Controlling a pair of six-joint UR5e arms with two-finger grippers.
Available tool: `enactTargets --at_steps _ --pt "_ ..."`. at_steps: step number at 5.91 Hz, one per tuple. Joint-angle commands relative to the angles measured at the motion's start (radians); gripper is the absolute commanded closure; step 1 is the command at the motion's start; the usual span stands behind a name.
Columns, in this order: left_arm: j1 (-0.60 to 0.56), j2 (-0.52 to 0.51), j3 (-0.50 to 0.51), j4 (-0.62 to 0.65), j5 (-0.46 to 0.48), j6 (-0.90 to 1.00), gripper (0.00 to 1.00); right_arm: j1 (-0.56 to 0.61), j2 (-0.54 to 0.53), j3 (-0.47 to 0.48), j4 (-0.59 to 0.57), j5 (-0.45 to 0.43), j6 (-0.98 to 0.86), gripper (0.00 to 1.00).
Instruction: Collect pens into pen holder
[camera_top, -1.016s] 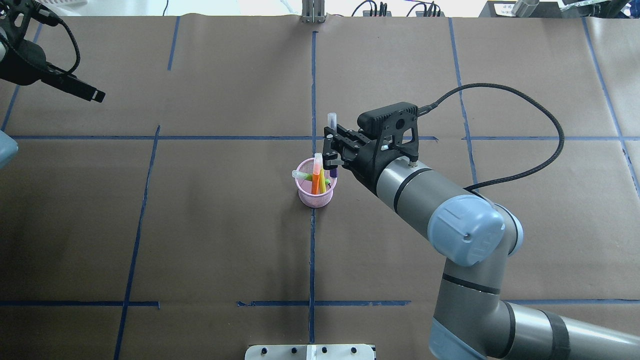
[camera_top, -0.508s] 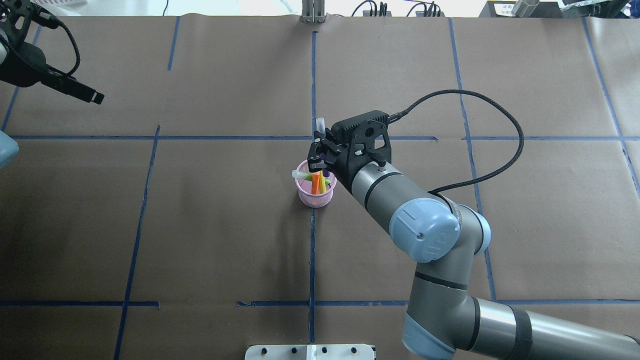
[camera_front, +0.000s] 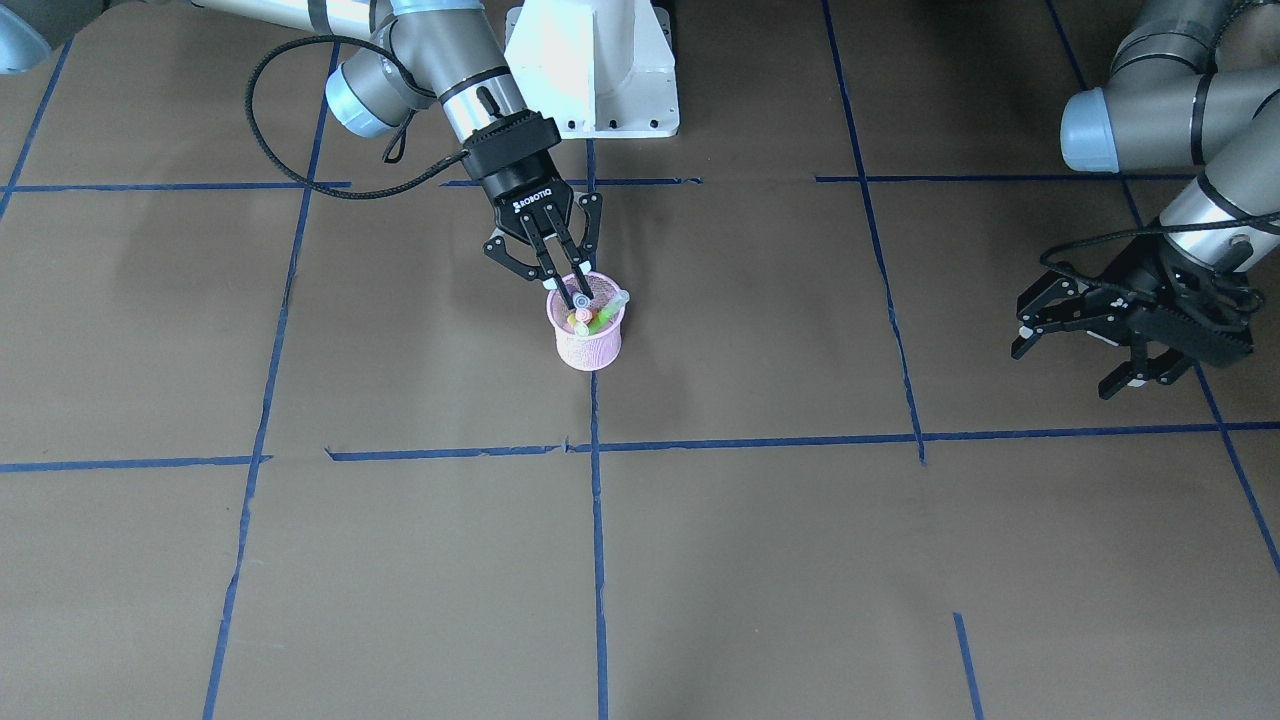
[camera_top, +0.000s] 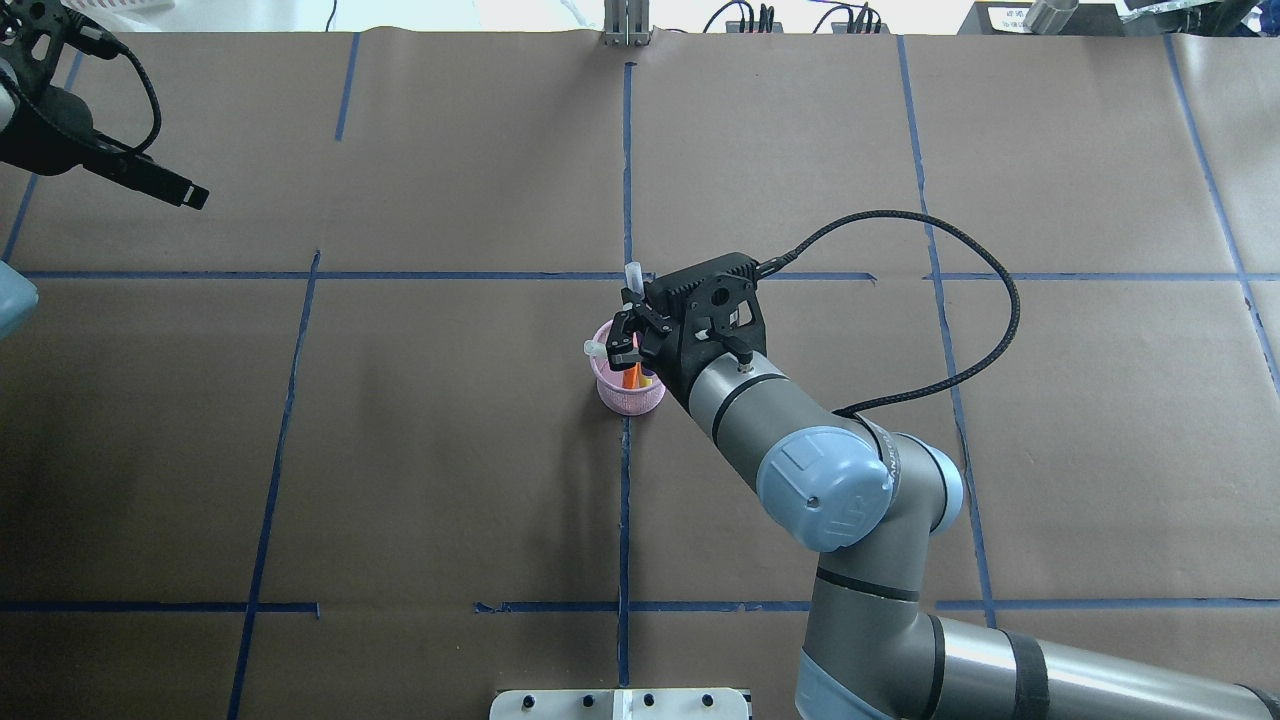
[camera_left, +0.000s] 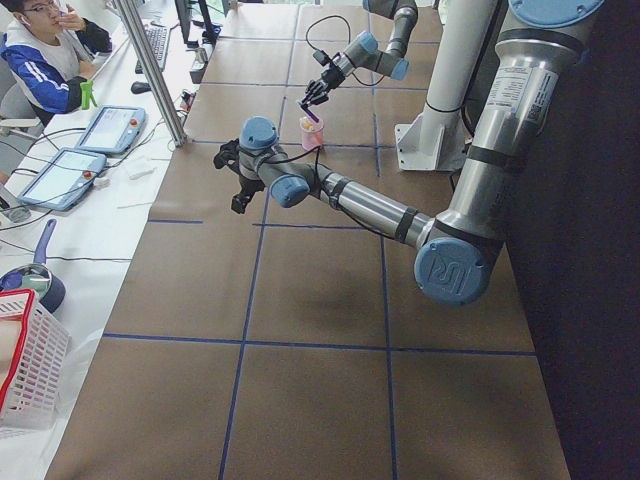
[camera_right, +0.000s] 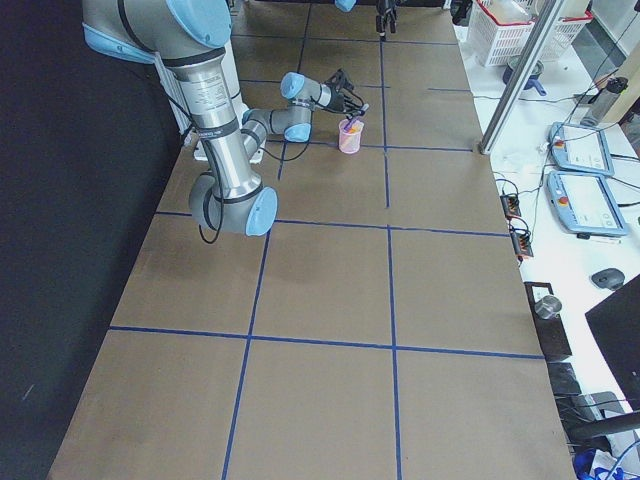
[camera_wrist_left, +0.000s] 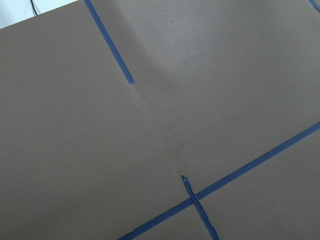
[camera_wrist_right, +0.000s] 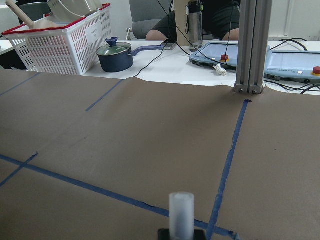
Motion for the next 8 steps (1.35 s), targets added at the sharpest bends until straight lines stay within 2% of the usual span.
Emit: enactTargets --at_steps 1,2,4,6,7,8 --pt "0.000 0.000 0.002 0.001 0.001 0.001 0.00 -0.012 0.001 -0.013 0.018 -0.009 0.001 0.21" --pt "0.002 0.000 0.013 -0.002 0.003 0.001 0.00 -0.012 0.027 -0.013 0.021 -0.011 0.001 0.01" --pt "0.002 -0.006 0.018 -0.003 0.001 0.001 0.00 -0.003 0.036 0.039 0.021 0.012 0.009 0.00" --pt "-0.055 -0.005 0.033 0.024 -0.007 0.099 0.00 0.140 -0.006 0.044 0.012 0.240 0.056 0.00" --pt "-0.092 -0.005 0.038 0.091 -0.008 0.134 0.00 0.248 -0.052 0.051 -0.029 0.413 0.058 0.00" --pt "-0.136 -0.008 0.035 0.207 -0.031 0.159 0.00 0.358 -0.104 0.091 -0.150 0.609 0.058 0.00"
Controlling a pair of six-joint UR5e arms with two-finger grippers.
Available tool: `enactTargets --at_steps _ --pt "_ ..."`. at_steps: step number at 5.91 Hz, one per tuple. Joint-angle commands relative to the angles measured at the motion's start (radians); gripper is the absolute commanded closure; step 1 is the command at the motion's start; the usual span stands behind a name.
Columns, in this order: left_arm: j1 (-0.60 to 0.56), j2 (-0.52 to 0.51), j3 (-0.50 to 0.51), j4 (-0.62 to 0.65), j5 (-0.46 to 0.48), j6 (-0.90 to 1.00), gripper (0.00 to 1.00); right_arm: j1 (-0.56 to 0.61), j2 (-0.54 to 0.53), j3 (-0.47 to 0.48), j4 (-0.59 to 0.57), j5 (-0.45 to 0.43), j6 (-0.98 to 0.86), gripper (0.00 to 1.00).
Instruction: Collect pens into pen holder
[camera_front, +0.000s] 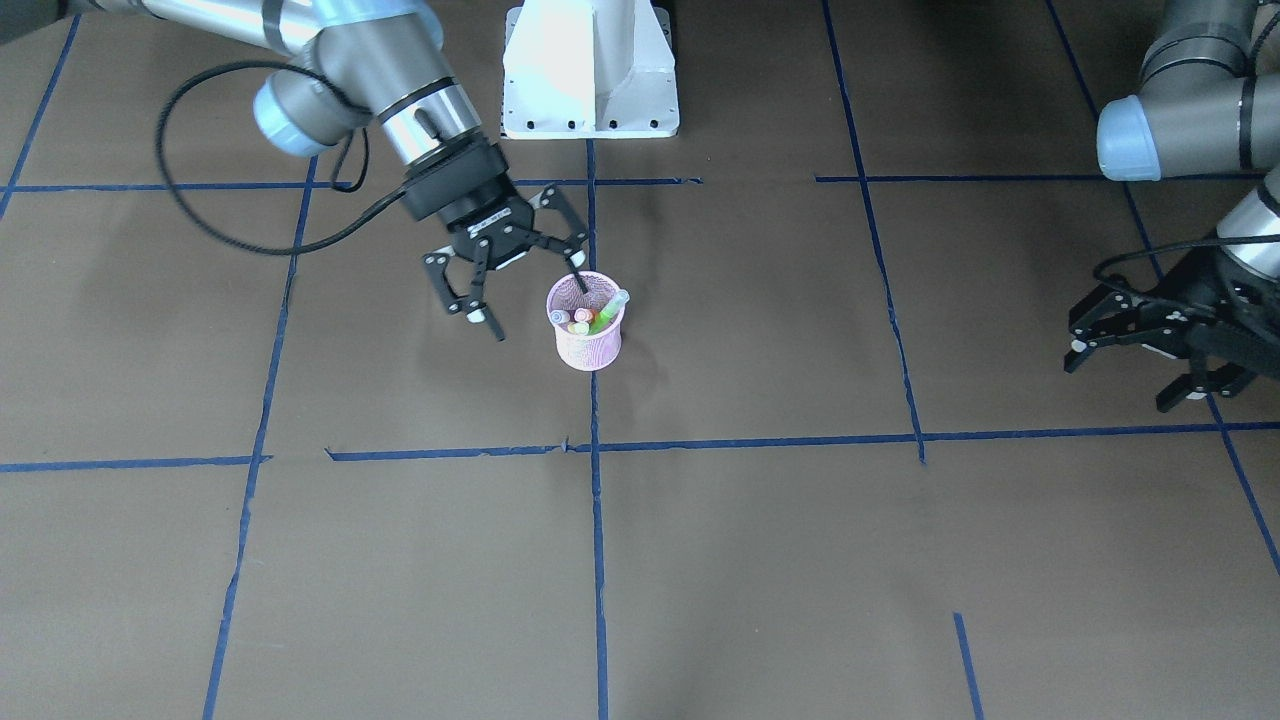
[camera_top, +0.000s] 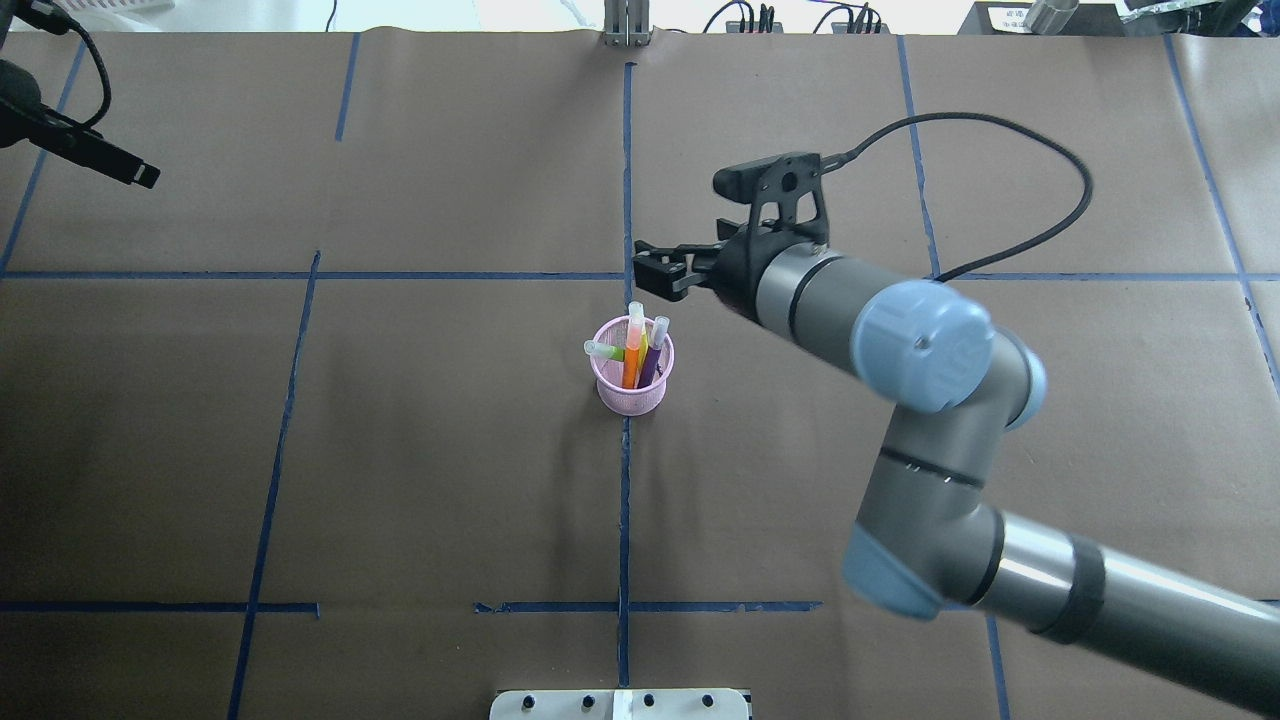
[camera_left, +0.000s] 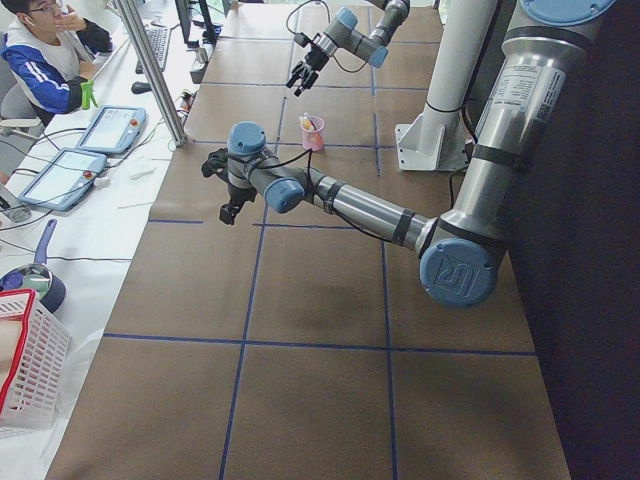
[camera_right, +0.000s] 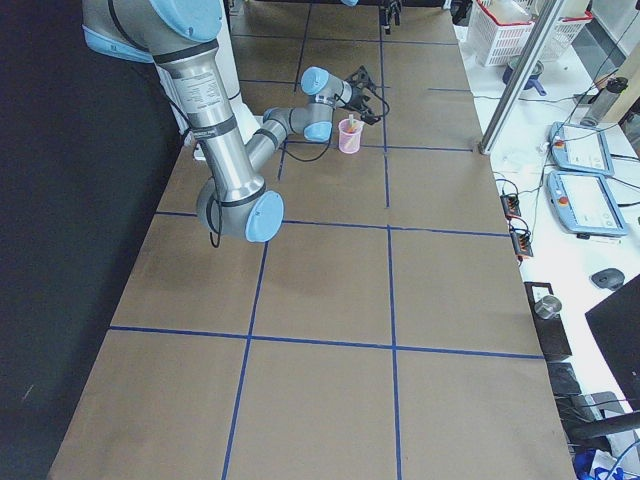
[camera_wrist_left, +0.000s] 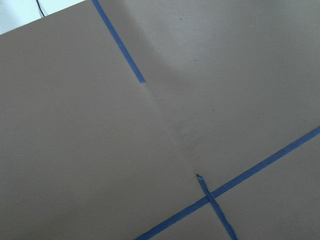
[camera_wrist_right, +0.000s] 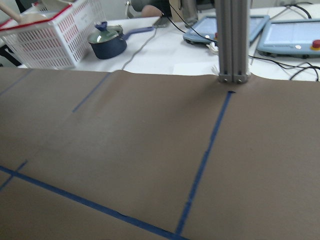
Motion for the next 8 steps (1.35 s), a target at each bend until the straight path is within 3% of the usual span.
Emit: enactTargets --at_steps 1,2,3,5,6,7,8 --pt "-0.115 0.003 0.001 0.189 -0.071 0.028 0.00 0.240 -0.108 0.079 -0.281 0.383 -0.014 0.00" --pt "-0.166 0.004 0.003 0.278 -0.076 0.029 0.00 0.346 -0.204 0.108 -0.410 0.482 -0.101 0.00" --pt "-0.216 0.003 0.027 0.376 -0.077 0.040 0.00 0.453 -0.351 0.127 -0.463 0.556 -0.256 0.00" --pt "-0.295 0.004 0.073 0.491 -0.080 0.217 0.00 0.748 -0.426 0.060 -0.723 0.746 -0.837 0.00" --pt "-0.322 0.003 0.122 0.512 -0.080 0.297 0.00 0.867 -0.456 -0.026 -0.726 0.847 -0.946 0.00" --pt "-0.367 0.006 0.191 0.513 -0.087 0.406 0.00 0.919 -0.480 -0.089 -0.718 0.953 -0.944 0.00" --pt "-0.385 0.057 0.231 0.504 -0.135 0.430 0.00 0.924 -0.490 -0.088 -0.718 0.952 -0.953 0.00"
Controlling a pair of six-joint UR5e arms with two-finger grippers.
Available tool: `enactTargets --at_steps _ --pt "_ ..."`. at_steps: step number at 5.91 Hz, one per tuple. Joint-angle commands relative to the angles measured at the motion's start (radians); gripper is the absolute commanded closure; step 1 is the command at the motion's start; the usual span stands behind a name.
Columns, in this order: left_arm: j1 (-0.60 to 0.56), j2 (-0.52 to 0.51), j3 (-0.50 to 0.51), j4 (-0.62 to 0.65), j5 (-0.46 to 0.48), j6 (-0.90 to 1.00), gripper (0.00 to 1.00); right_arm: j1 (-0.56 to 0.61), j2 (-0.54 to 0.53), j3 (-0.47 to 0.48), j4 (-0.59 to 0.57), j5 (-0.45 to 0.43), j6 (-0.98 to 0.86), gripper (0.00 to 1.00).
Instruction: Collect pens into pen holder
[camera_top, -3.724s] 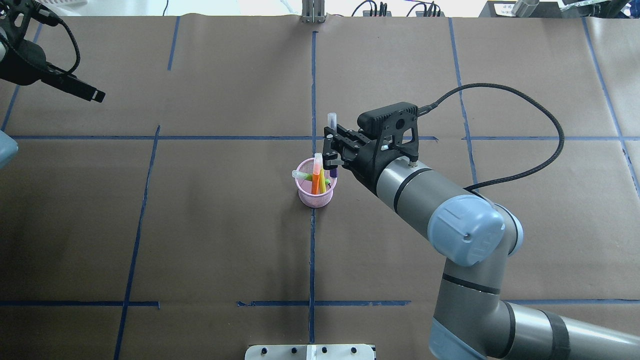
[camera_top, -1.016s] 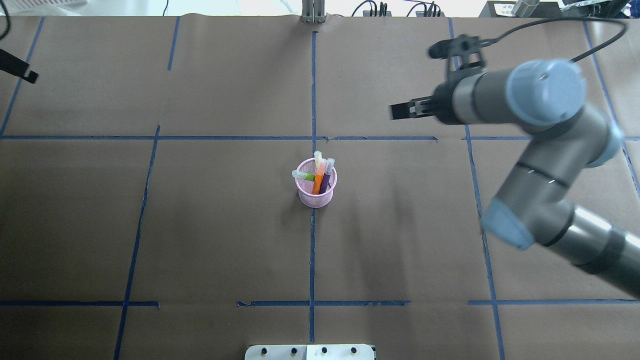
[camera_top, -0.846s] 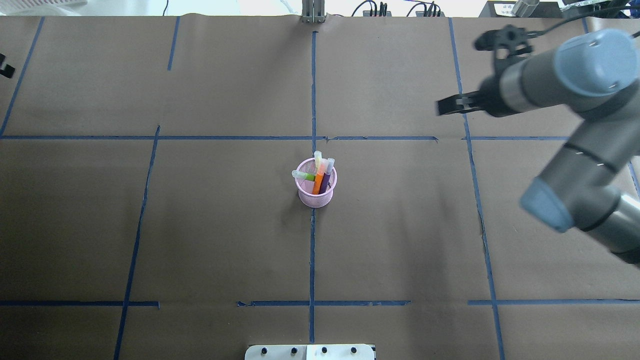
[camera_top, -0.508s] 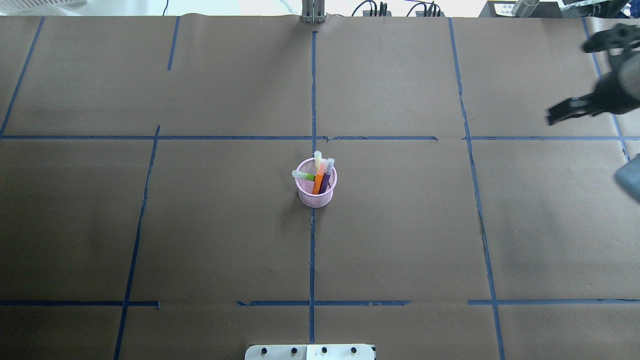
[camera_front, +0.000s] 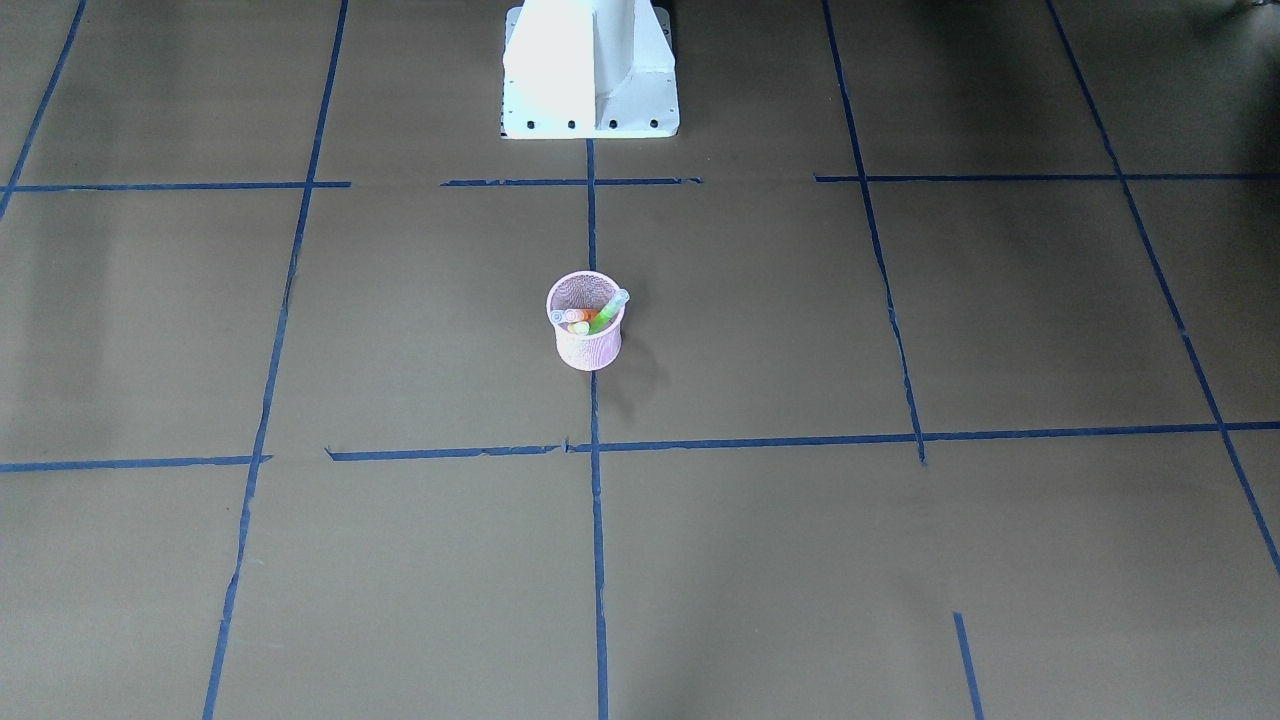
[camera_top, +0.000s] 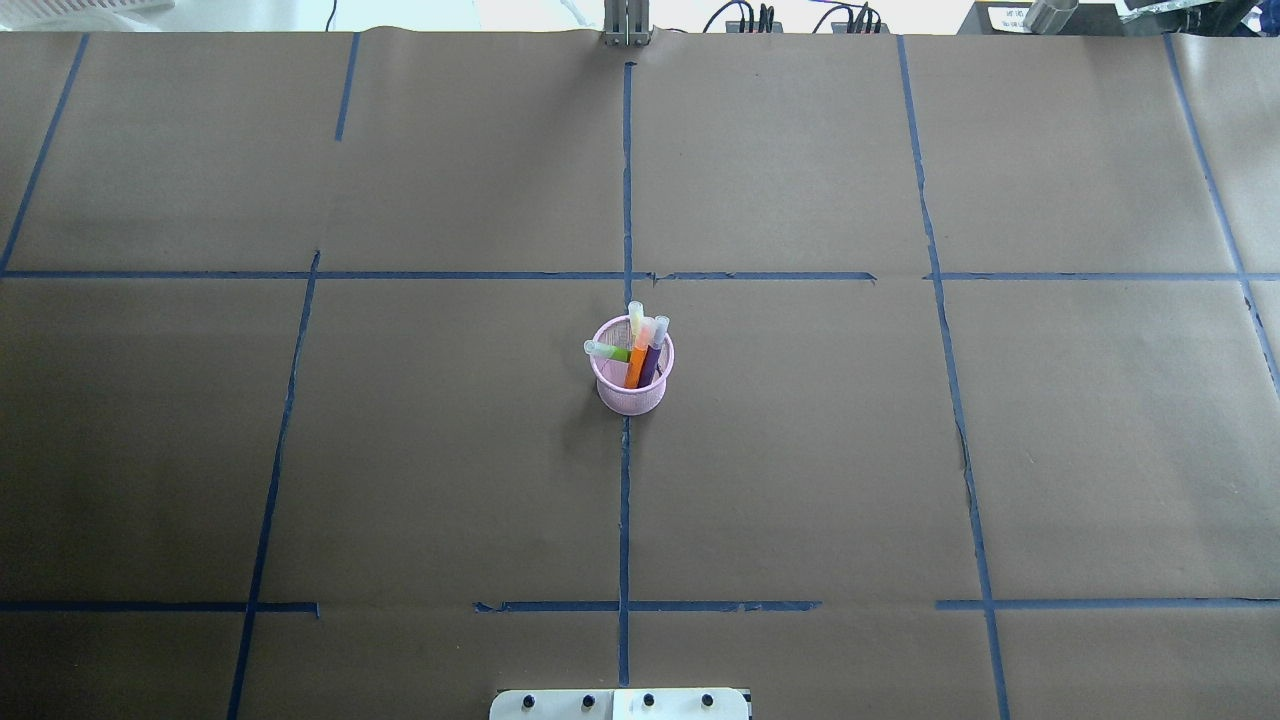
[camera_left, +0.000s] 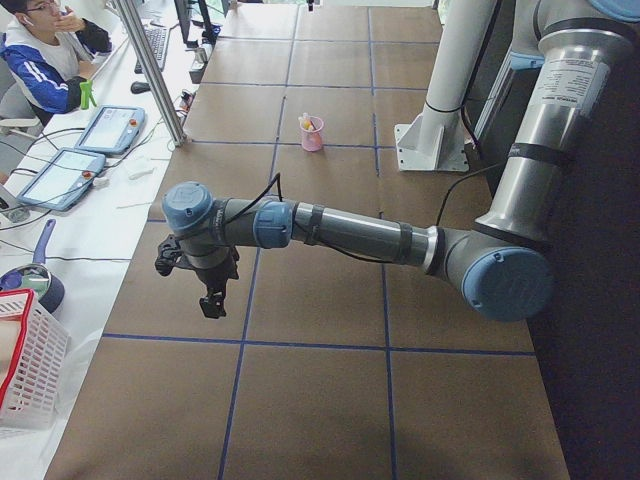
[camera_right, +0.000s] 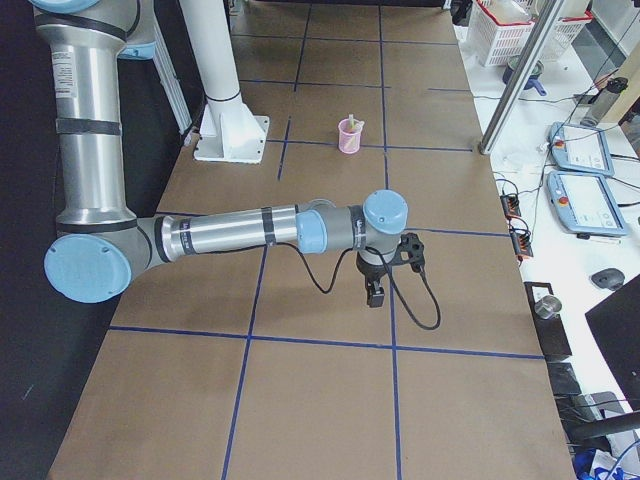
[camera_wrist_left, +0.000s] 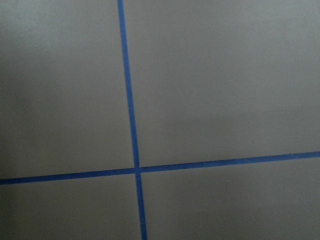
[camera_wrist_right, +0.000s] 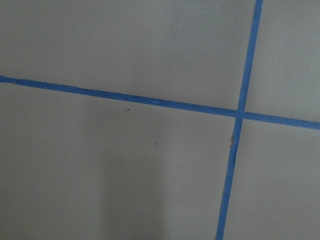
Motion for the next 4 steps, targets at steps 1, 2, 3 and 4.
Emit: enactTargets --at_steps 1,2,3,4 --pt "-0.024 0.096 0.055 -0.041 -0.037 0.050 0.00 0.049 -0.020 -0.043 -0.001 0.022 -0.009 0.00" --pt "-0.024 0.116 0.054 -0.057 -0.035 0.047 0.00 0.069 -0.046 -0.052 0.005 0.024 -0.015 0.00" --pt "-0.024 0.124 0.040 -0.055 -0.029 0.036 0.00 0.101 -0.074 -0.051 0.009 0.025 -0.024 0.00" --pt "-0.026 0.138 0.011 -0.046 -0.032 0.036 0.00 0.155 -0.100 -0.040 0.011 -0.001 -0.070 0.00"
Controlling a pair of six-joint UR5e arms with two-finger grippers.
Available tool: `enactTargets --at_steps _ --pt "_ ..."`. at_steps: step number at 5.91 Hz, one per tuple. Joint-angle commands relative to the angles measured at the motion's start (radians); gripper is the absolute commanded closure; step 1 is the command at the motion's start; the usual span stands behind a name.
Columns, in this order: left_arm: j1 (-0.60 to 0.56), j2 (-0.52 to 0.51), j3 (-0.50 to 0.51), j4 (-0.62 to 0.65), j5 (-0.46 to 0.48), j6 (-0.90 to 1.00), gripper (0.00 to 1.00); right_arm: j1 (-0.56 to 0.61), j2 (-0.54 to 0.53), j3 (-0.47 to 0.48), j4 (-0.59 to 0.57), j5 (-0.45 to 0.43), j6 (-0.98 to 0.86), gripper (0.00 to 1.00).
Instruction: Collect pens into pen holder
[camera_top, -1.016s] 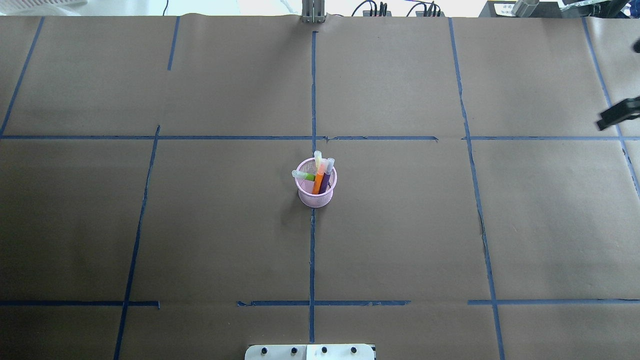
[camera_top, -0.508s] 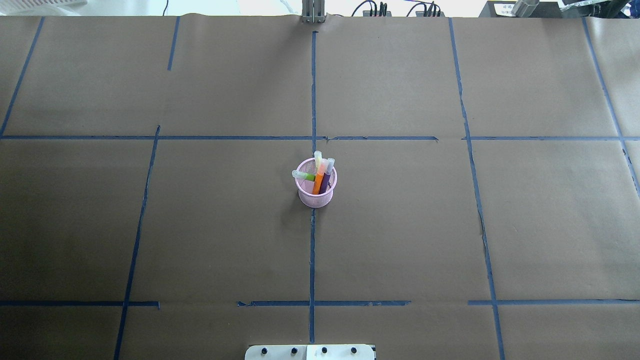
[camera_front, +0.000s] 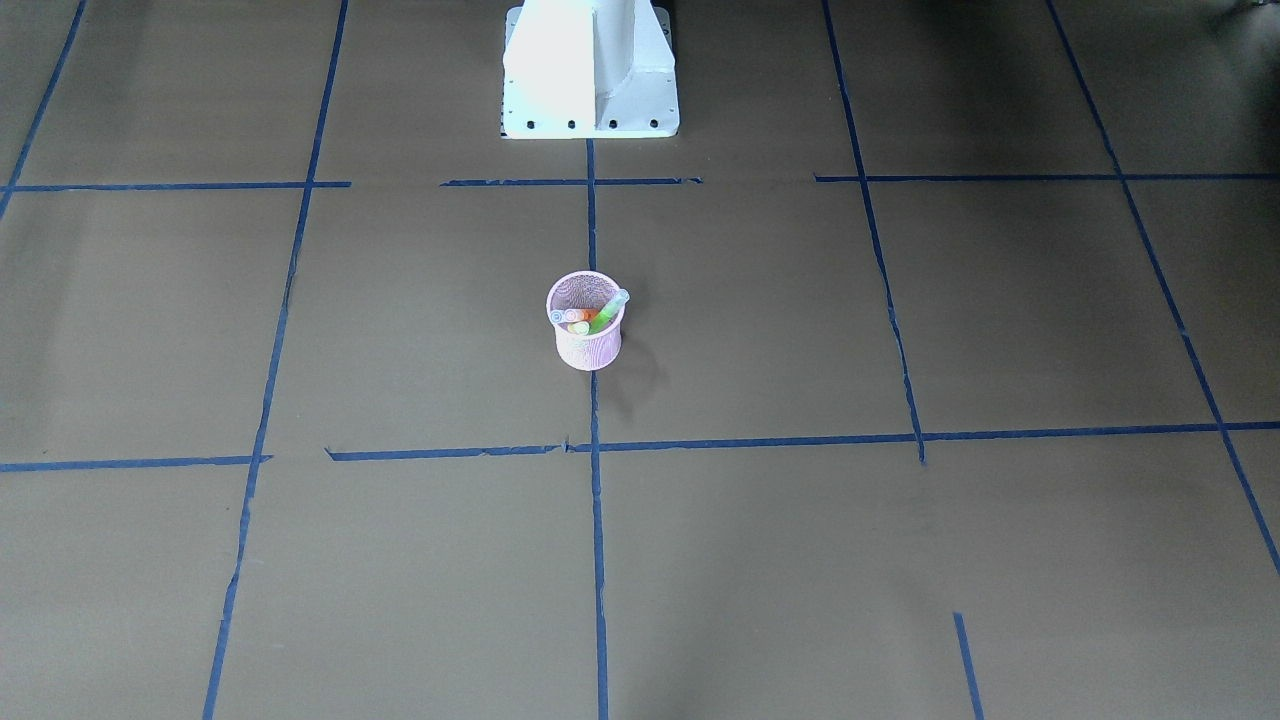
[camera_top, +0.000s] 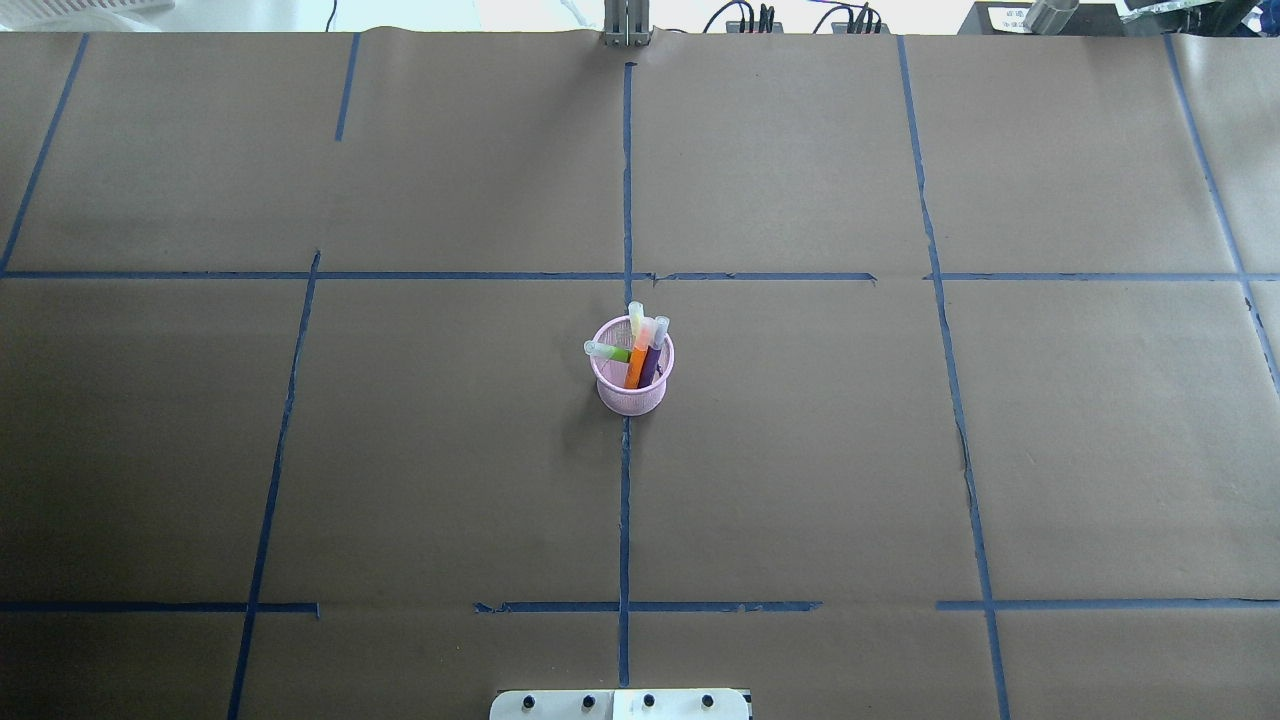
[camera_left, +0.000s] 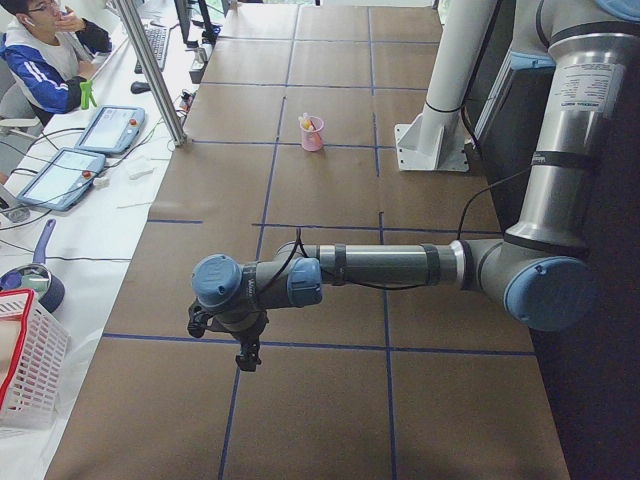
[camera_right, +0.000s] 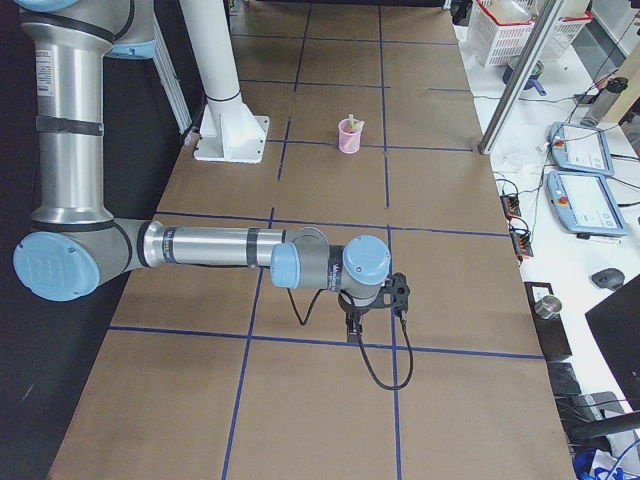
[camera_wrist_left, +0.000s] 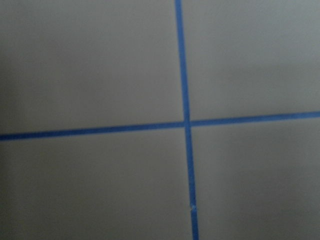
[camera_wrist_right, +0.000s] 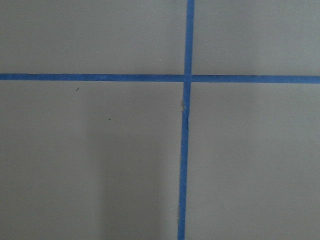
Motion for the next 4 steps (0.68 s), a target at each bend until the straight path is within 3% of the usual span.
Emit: enactTargets --at_steps 1,2,4 --pt "-0.001 0.088 -0.104 0.010 -0.002 -0.004 0.00 0.066 -0.025 0.008 -0.004 -0.045 -0.052 0.00" --pt "-0.001 0.147 -0.179 0.011 -0.004 -0.028 0.00 0.066 -0.025 0.002 -0.010 -0.041 -0.052 0.00" --pt "0.000 0.178 -0.203 0.007 -0.005 -0.073 0.00 0.066 -0.031 -0.001 -0.011 -0.033 -0.046 0.00"
